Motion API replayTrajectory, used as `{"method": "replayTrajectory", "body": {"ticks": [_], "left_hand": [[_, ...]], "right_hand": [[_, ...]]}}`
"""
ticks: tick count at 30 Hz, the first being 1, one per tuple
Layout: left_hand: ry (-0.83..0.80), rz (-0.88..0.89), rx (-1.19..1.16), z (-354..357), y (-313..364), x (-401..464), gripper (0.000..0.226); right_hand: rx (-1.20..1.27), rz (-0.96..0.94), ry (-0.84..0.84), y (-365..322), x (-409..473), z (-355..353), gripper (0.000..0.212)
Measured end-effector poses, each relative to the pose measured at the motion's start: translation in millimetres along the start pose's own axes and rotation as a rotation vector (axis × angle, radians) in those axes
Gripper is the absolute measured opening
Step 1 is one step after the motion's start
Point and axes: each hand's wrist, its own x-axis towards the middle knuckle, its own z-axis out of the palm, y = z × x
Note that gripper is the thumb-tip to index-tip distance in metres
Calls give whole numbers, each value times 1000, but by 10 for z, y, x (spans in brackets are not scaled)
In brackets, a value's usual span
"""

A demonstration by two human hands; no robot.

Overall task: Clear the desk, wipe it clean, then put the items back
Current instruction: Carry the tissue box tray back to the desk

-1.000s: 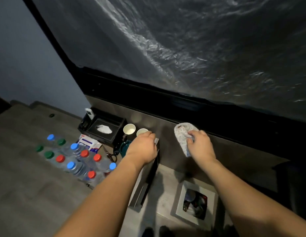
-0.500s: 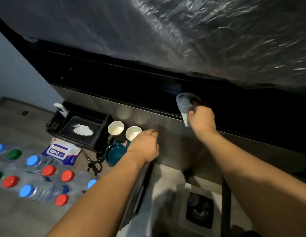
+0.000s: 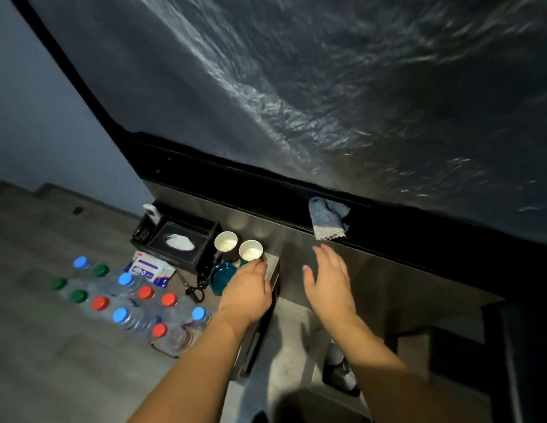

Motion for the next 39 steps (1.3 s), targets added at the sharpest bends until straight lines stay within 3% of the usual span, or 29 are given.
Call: {"method": "replayTrajectory", "body": {"ticks": [8,22,30,39], "left_hand": [[232,-181,4,-507,-243,-902,51],[469,-558,-81,-934,-1889,-2330,48],[443,-538,-27,-1435,-3168,-2729,49],[374,-182,109,-2105,-3826,-1672,47]], "right_hand": [[21,-266,-148,-724,-465,-212,47],[-39,-625,-426,-2435,-1225,927,45],[-102,-575,-427,-3337,-1502,1499,43],[-138,-343,-293,-3389,-682,1815,45]]}}
